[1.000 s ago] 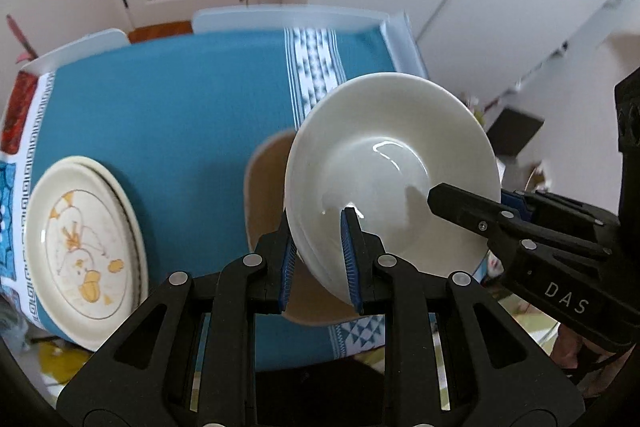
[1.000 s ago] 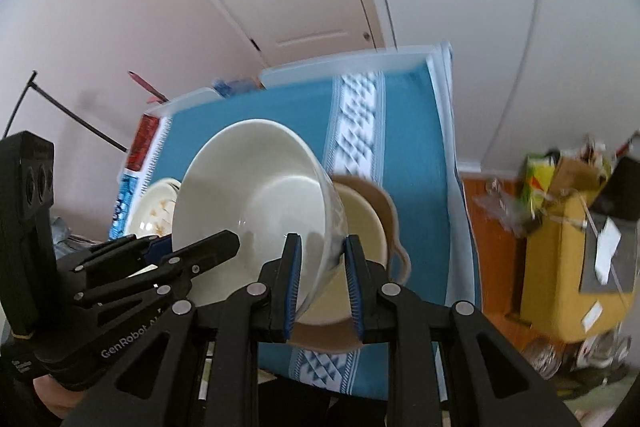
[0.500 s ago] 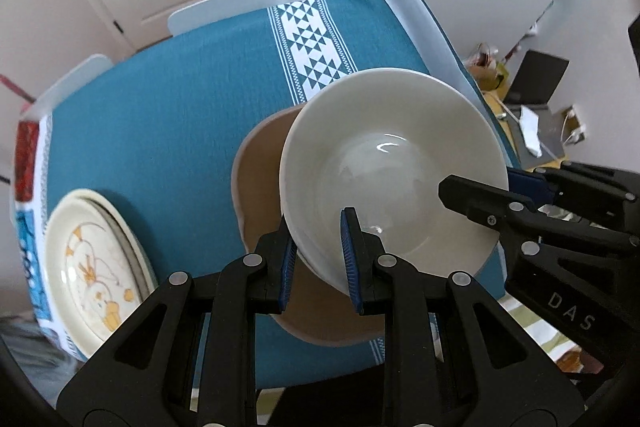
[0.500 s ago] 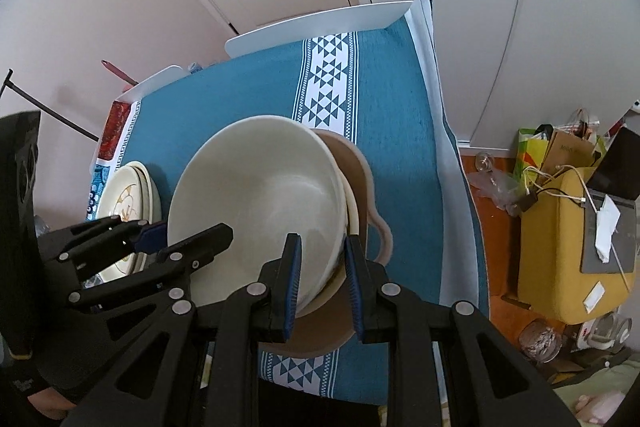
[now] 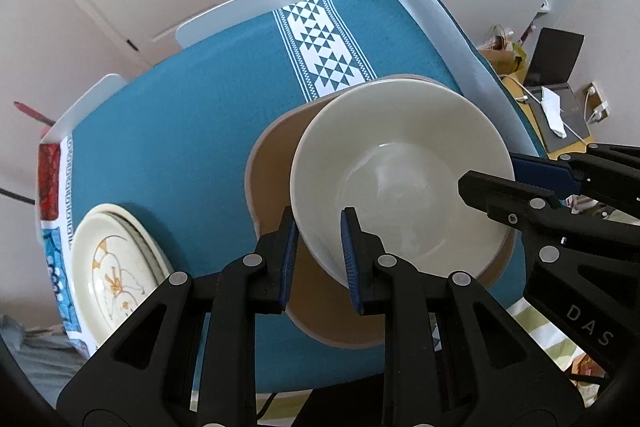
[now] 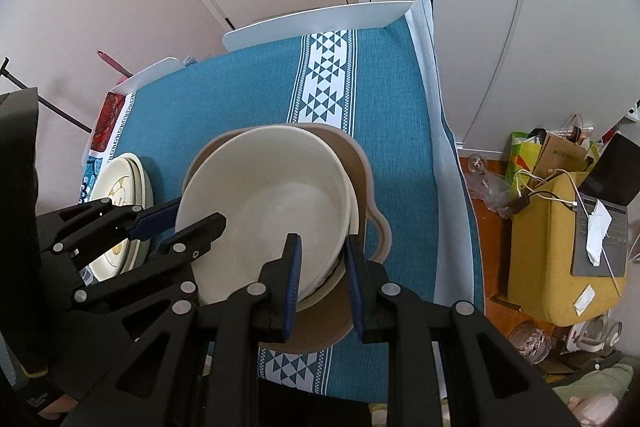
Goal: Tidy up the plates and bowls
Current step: 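Lower the small white bowl into the cream bowl with both grippers, then open both grippers and withdraw them from the bowls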
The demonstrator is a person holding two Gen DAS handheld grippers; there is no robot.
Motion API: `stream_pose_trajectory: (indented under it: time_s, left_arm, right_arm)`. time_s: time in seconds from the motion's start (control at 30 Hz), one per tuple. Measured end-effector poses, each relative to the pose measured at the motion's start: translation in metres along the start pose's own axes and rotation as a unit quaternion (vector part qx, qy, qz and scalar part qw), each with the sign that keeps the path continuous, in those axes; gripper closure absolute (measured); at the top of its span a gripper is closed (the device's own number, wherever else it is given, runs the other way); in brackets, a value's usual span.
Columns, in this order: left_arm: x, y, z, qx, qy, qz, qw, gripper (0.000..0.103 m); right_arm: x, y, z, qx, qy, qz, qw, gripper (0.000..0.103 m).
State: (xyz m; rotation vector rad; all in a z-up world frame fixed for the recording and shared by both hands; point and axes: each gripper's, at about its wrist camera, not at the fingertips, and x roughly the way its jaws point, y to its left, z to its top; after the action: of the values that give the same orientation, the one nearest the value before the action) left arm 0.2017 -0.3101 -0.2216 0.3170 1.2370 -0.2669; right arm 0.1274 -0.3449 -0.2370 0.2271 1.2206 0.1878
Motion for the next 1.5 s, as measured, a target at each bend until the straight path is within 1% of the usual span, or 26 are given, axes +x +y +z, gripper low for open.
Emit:
stream_pose_trajectory:
  time_s: [0.17,0.33,0.47,0.57,0.63,0.67,0.7,0.73,0.77,0.8,0.83,0.87,0.93,1.0,1.03,1.07,1.2,1.3,1.43,1.5]
  left_arm:
    - [0.0,0.001,-0.002,-0.004,-0.001,-0.001,1.0,0.084]
    - [0.0,0.01,-0.002,-0.028,0.001,-0.026,0.9993,0.084]
    - [-0.016,0.015,-0.002,-0.034,-0.018,-0.026,0.9989,0.084]
    - [-0.037,0.022,0.0,-0.044,-0.044,-0.029,0.9976,0.083]
    - [-0.052,0.028,0.001,-0.053,-0.064,-0.029,0.9961,0.08]
    - [-0.059,0.031,0.001,-0.057,-0.073,-0.027,0.9953,0.077]
    - [-0.065,0.034,0.001,-0.059,-0.08,-0.027,0.9947,0.06]
    - [-0.07,0.036,0.001,-0.059,-0.087,-0.027,0.9941,0.028]
    - [-0.074,0.038,0.0,-0.059,-0.094,-0.024,0.9936,0.011]
    - [-0.078,0.04,-0.003,-0.059,-0.103,-0.017,0.9927,0.0]
    - [-0.08,0.042,-0.004,-0.059,-0.109,-0.013,0.9921,0.0]
    - [-0.082,0.045,-0.006,-0.058,-0.111,-0.01,0.9921,0.0]
    - [-0.083,0.051,-0.013,-0.058,-0.102,-0.011,0.993,0.0]
    - [-0.083,0.056,-0.021,-0.061,-0.095,-0.014,0.9935,0.0]
    - [-0.083,0.058,-0.024,-0.06,-0.09,-0.014,0.994,0.0]
    - [-0.081,0.059,-0.028,-0.057,-0.084,-0.013,0.9947,0.0]
    - [-0.067,0.056,-0.038,-0.035,-0.06,-0.006,0.9976,0.0]
    - [-0.052,0.055,-0.041,-0.026,-0.039,-0.011,0.9988,0.0]
    - [-0.032,0.05,-0.039,-0.001,-0.016,-0.007,0.9998,0.0]
    - [-0.021,0.048,-0.038,0.011,-0.003,-0.007,0.9999,0.0]
  right_arm:
    - [0.0,0.002,0.0,-0.001,0.0,0.0,1.0,0.083]
    - [-0.001,-0.002,0.0,0.007,-0.003,0.014,1.0,0.083]
    - [-0.017,-0.002,0.001,0.005,-0.022,0.016,1.0,0.083]
    - [-0.035,-0.001,0.003,0.004,-0.04,0.024,0.999,0.083]
    - [-0.047,-0.001,0.005,0.001,-0.053,0.031,0.998,0.083]
    - [-0.055,-0.001,0.006,0.0,-0.063,0.035,0.997,0.083]
    - [-0.062,-0.002,0.005,0.0,-0.073,0.039,0.997,0.08]
    - [-0.069,-0.002,0.005,-0.001,-0.083,0.043,0.996,0.064]
    - [-0.076,-0.003,0.004,0.0,-0.094,0.045,0.995,0.051]
    - [-0.083,-0.005,0.002,0.001,-0.108,0.046,0.993,0.018]
    - [-0.087,-0.007,0.001,-0.001,-0.117,0.045,0.992,0.0]
    - [-0.092,-0.009,-0.001,-0.005,-0.127,0.042,0.991,0.0]
    - [-0.095,-0.013,-0.002,-0.013,-0.126,0.032,0.991,0.0]
    - [-0.089,-0.018,-0.004,-0.023,-0.086,0.02,0.996,0.0]
    - [-0.087,-0.019,-0.006,-0.024,-0.074,0.012,0.997,0.0]
    - [-0.083,-0.021,-0.008,-0.027,-0.063,-0.003,0.998,0.0]
    - [-0.07,-0.026,-0.018,-0.034,-0.032,-0.026,0.999,0.0]
    - [-0.051,-0.025,-0.019,-0.05,-0.002,-0.051,0.997,0.0]
    - [-0.029,-0.024,-0.015,-0.073,0.035,-0.059,0.995,0.0]
    - [-0.015,-0.021,-0.013,-0.093,0.058,-0.075,0.991,0.002]
